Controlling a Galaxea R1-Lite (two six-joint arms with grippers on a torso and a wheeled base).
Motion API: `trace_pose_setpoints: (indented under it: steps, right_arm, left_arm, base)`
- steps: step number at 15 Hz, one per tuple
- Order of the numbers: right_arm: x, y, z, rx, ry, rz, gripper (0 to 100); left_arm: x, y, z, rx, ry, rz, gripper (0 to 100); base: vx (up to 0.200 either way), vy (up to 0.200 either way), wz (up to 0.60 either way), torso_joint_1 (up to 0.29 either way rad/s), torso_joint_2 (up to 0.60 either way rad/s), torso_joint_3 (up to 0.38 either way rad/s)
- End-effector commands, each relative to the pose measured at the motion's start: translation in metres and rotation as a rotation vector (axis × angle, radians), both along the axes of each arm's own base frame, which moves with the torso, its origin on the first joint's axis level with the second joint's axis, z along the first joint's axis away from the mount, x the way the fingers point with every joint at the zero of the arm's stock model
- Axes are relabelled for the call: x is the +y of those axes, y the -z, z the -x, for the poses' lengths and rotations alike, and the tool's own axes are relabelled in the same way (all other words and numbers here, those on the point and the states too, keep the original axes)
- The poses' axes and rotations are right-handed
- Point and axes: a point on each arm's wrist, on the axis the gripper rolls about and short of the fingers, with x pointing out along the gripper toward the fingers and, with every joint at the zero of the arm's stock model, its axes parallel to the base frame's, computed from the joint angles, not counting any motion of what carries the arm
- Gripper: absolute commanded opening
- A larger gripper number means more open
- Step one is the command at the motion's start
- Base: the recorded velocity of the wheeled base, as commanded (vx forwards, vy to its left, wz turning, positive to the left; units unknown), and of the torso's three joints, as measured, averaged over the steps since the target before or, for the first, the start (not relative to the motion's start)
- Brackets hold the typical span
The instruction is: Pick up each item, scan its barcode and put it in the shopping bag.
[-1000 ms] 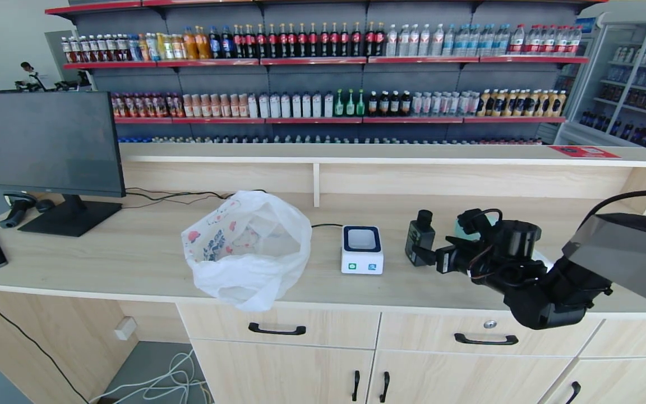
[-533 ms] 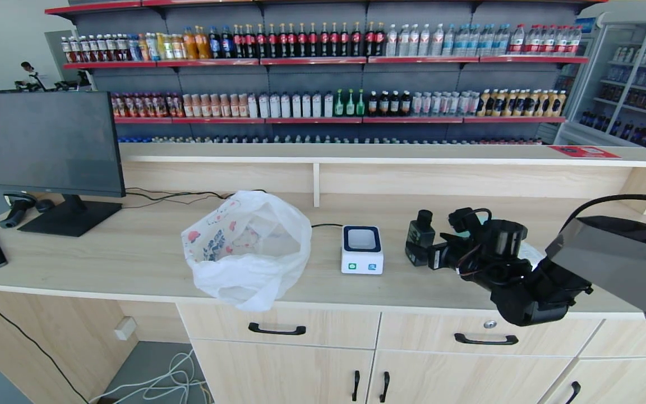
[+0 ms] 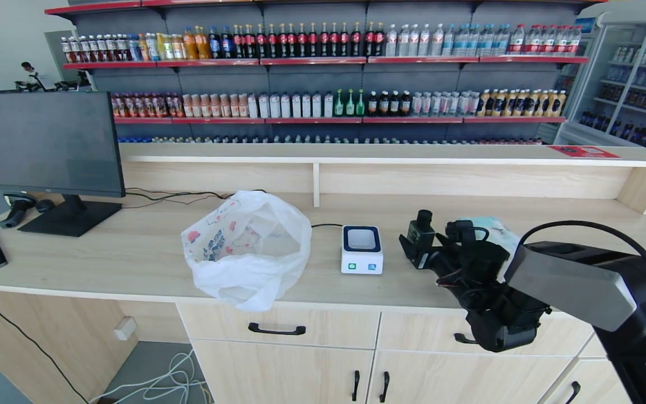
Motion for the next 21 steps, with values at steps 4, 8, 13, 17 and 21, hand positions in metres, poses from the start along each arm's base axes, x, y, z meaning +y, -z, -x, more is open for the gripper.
trace_pose_setpoints:
  steps: [4,8,13,17,21]
  right_arm:
    - [0.003,0.009,-0.005,-0.009,-0.004,0.020,100]
    - [0.003,0.014,-0.009,-0.014,0.005,0.020,100]
    - [0.003,0.020,-0.014,-0.022,0.012,0.035,100]
    - [0.003,0.018,-0.022,-0.056,0.019,0.027,100]
    - [0.001,0.020,-0.024,-0.059,0.030,0.026,100]
  left_arm:
    - [0.000,0.000,0.000,0.001,0.000,-0.001,100]
    - [0.000,0.000,0.000,0.001,0.000,-0.001,100]
    - [0.000,0.000,0.000,0.001,0.000,-0.001,100]
    - [0.000,0.000,0.000,0.001,0.000,0.001,100]
    - [0.000,0.000,0.000,0.001,0.000,-0.001,100]
  base:
    - [0.000,0.000,0.00,0.000,0.00,0.000]
    - [0.000,0.000,0.00,0.000,0.00,0.000]
    - [0.000,0.000,0.00,0.000,0.00,0.000]
    - [0.000,0.000,0.00,0.000,0.00,0.000]
    - [0.000,0.000,0.00,0.000,0.00,0.000]
